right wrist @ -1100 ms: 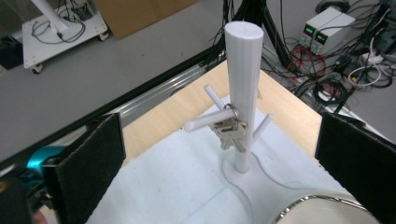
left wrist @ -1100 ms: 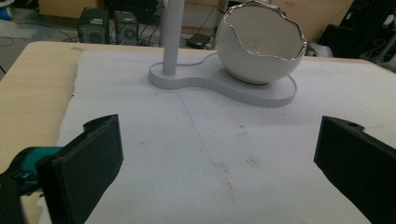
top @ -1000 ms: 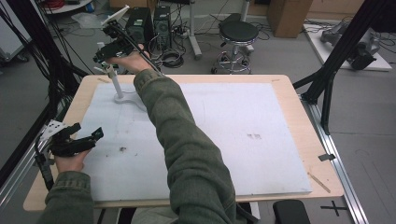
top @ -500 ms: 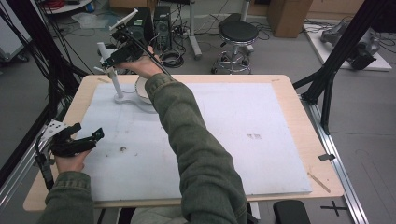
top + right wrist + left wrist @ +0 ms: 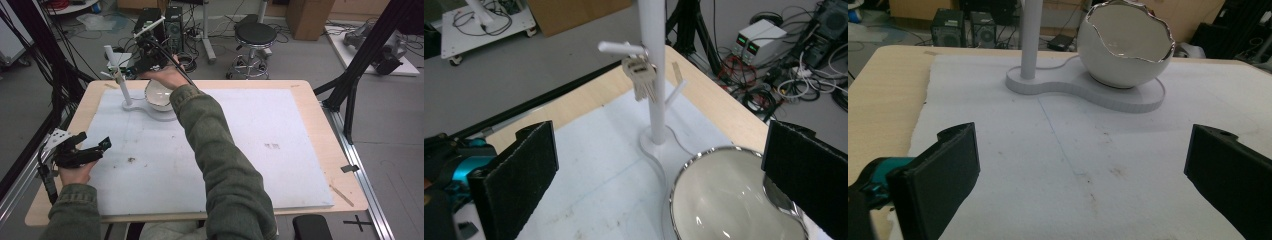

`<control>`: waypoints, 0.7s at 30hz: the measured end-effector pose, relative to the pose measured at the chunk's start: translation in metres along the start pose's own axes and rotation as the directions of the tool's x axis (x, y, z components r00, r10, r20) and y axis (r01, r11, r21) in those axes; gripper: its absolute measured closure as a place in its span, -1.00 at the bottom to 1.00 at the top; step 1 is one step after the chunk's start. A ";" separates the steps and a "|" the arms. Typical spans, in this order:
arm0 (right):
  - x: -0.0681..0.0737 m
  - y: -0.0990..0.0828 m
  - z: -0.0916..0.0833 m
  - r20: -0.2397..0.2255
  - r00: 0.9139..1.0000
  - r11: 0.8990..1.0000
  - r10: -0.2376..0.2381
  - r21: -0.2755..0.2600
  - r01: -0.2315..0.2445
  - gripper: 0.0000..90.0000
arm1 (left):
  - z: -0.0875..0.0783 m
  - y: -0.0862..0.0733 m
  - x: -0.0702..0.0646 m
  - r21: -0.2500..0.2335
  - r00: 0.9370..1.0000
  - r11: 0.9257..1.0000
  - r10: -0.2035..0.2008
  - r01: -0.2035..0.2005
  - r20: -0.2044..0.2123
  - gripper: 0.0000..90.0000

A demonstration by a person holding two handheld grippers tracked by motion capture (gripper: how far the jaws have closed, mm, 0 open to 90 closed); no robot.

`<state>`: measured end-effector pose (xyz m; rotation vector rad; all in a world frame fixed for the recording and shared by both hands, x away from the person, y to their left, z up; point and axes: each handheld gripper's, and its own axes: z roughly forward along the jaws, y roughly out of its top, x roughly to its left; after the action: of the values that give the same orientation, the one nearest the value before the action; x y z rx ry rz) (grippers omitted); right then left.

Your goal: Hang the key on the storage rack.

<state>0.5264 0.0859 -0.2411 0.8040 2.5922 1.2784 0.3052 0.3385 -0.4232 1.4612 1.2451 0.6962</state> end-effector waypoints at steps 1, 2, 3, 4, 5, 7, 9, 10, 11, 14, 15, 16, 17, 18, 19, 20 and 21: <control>-0.001 -0.003 -0.001 0.006 1.000 1.000 0.000 0.002 0.000 -0.99 | 0.000 0.000 0.000 0.000 1.000 1.000 0.000 0.000 0.001 -0.96; -0.002 -0.005 -0.002 0.006 1.000 1.000 0.001 0.001 -0.001 -0.99 | 0.000 0.000 0.000 0.000 1.000 1.000 0.000 0.000 0.000 -0.96; -0.004 -0.009 -0.004 0.008 1.000 1.000 0.001 0.003 -0.001 -0.99 | 0.000 0.000 0.000 0.000 1.000 1.000 0.000 0.000 0.000 -0.96; -0.005 -0.011 -0.004 0.009 1.000 1.000 0.004 0.009 -0.004 -0.99 | 0.000 0.000 0.000 0.000 1.000 1.000 0.000 0.000 0.000 -0.96; -0.006 -0.014 -0.006 0.012 1.000 1.000 0.007 0.011 -0.007 -0.99 | 0.000 0.000 0.000 -0.001 1.000 1.000 -0.001 0.001 0.000 -0.96; -0.009 -0.021 -0.009 0.018 1.000 1.000 0.017 0.018 -0.017 -0.99 | 0.000 0.000 0.000 -0.001 1.000 1.000 -0.001 0.001 -0.001 -0.96; -0.012 -0.026 -0.012 0.022 1.000 1.000 0.022 0.011 -0.022 -0.99 | 0.000 0.000 0.000 -0.001 1.000 1.000 0.001 -0.001 -0.001 -0.96; -0.014 -0.029 -0.014 0.027 0.999 0.999 0.032 0.007 -0.032 -0.99 | 0.000 0.000 0.000 -0.001 1.000 1.000 0.000 0.000 -0.002 -0.96; -0.015 -0.031 -0.016 0.024 0.999 0.999 0.038 0.011 -0.038 -0.99 | 0.000 0.000 0.000 0.000 1.000 1.000 0.000 0.000 -0.001 -0.96; -0.019 -0.038 -0.021 0.031 0.999 0.999 0.041 0.009 -0.041 -0.99 | 0.000 0.000 0.000 -0.001 1.000 1.000 0.000 0.000 -0.001 -0.96; -0.020 -0.039 -0.022 0.033 0.999 0.999 0.042 0.007 -0.042 -0.99 | 0.000 0.000 0.000 0.000 1.000 1.000 0.001 -0.001 -0.001 -0.96; -0.021 -0.041 -0.024 0.036 0.999 0.999 0.036 0.007 -0.037 -0.99 | 0.001 0.000 0.000 0.000 1.000 1.000 0.001 -0.001 -0.002 -0.96; -0.021 -0.043 -0.026 0.037 0.999 0.999 0.035 0.008 -0.035 -0.99 | 0.001 0.000 0.000 -0.001 1.000 1.000 0.001 -0.001 -0.001 -0.96; -0.021 -0.044 -0.026 0.038 0.999 0.999 0.035 0.007 -0.036 -0.99 | 0.001 0.000 0.000 -0.001 1.000 1.000 0.001 -0.001 -0.001 -0.96; -0.022 -0.046 -0.028 0.037 0.999 0.999 0.034 0.015 -0.035 -0.99 | 0.001 0.000 0.000 -0.001 1.000 1.000 0.002 -0.002 0.000 -0.96; -0.022 -0.048 -0.029 0.037 0.999 0.999 0.033 0.017 -0.033 -0.99 | 0.001 0.000 0.000 -0.001 1.000 1.000 0.002 -0.002 0.000 -0.96; -0.022 -0.049 -0.030 0.036 0.999 0.999 0.037 0.021 -0.038 -0.99 | 0.001 0.000 0.000 0.000 1.000 1.000 0.002 -0.002 0.000 -0.96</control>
<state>0.5149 0.0289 -0.2625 0.8746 2.5790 1.2367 0.3058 0.3378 -0.4238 1.4624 1.2438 0.6976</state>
